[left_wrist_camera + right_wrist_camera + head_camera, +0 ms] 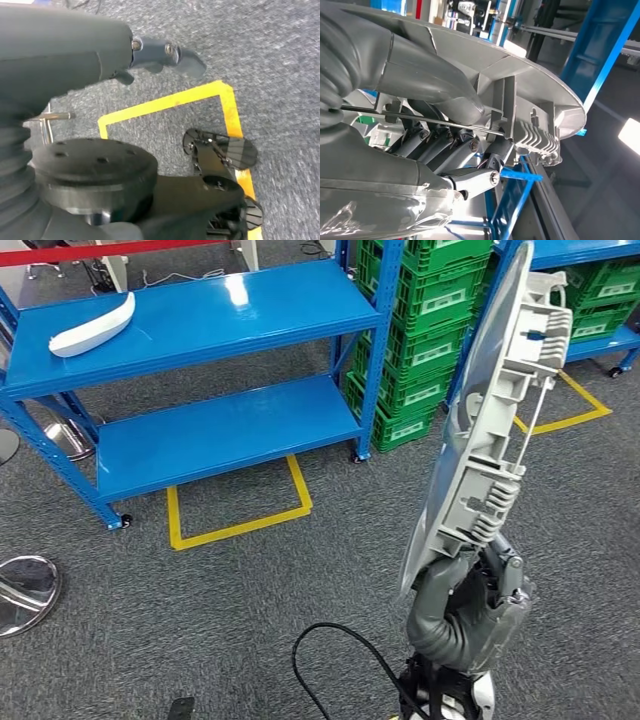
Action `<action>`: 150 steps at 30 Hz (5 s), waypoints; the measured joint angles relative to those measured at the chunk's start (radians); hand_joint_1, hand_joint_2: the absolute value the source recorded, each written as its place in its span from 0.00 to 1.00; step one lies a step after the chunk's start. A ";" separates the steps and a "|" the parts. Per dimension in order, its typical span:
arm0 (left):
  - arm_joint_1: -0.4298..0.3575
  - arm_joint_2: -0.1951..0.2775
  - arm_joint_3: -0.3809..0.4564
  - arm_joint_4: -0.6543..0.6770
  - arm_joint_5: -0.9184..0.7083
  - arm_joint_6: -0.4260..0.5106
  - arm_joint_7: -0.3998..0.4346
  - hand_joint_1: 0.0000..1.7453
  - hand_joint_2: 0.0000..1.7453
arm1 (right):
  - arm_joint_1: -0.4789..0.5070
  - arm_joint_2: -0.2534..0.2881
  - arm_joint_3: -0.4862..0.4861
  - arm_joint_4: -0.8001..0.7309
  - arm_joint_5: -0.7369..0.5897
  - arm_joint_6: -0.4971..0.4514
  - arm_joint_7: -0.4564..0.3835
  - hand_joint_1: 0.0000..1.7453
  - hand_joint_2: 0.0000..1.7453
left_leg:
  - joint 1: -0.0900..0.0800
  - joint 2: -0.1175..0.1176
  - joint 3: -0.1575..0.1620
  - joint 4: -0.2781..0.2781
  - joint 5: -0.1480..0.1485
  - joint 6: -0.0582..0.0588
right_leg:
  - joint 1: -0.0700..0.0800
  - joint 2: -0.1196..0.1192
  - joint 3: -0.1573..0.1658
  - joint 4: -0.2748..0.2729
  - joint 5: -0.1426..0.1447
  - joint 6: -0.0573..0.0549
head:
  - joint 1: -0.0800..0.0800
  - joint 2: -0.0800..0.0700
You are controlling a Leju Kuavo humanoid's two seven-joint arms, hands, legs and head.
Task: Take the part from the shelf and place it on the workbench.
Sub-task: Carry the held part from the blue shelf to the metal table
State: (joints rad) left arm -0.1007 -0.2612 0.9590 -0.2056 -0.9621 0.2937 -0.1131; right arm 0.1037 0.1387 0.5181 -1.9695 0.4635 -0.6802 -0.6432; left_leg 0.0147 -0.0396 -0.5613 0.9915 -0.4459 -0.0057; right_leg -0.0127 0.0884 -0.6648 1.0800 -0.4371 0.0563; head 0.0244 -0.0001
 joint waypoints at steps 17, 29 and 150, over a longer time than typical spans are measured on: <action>0.003 -0.005 0.001 0.000 0.010 -0.002 0.003 0.00 1.00 | 0.001 0.000 0.001 0.003 0.008 0.000 0.002 1.00 1.00 | -0.009 0.062 -0.049 0.150 -0.111 -0.045 | 0.001 -0.081 0.049 -0.047 0.014 -0.044 | -0.001 0.000; 0.003 -0.007 0.002 0.000 0.009 -0.002 0.004 0.00 1.00 | 0.001 0.000 0.000 0.008 0.027 0.000 0.004 1.00 1.00 | 0.006 -0.030 -0.001 0.009 -0.011 -0.017 | -0.009 0.052 0.015 -0.043 0.033 0.000 | -0.006 0.000; -0.007 -0.016 0.020 -0.001 -0.023 -0.007 -0.021 0.00 1.00 | 0.073 0.004 -0.040 -0.036 0.080 0.000 -0.048 1.00 1.00 | 0.003 -0.038 -0.006 0.050 -0.035 -0.041 | 0.000 0.037 0.029 -0.041 0.023 -0.029 | -0.001 0.000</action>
State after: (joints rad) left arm -0.1081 -0.2771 0.9792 -0.2064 -0.9850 0.2866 -0.1341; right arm 0.1764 0.1432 0.4777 -2.0053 0.5437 -0.6806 -0.6913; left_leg 0.0178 -0.0779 -0.5670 1.0416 -0.4806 -0.0466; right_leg -0.0127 0.1253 -0.6362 1.0395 -0.4144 0.0269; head 0.0229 0.0000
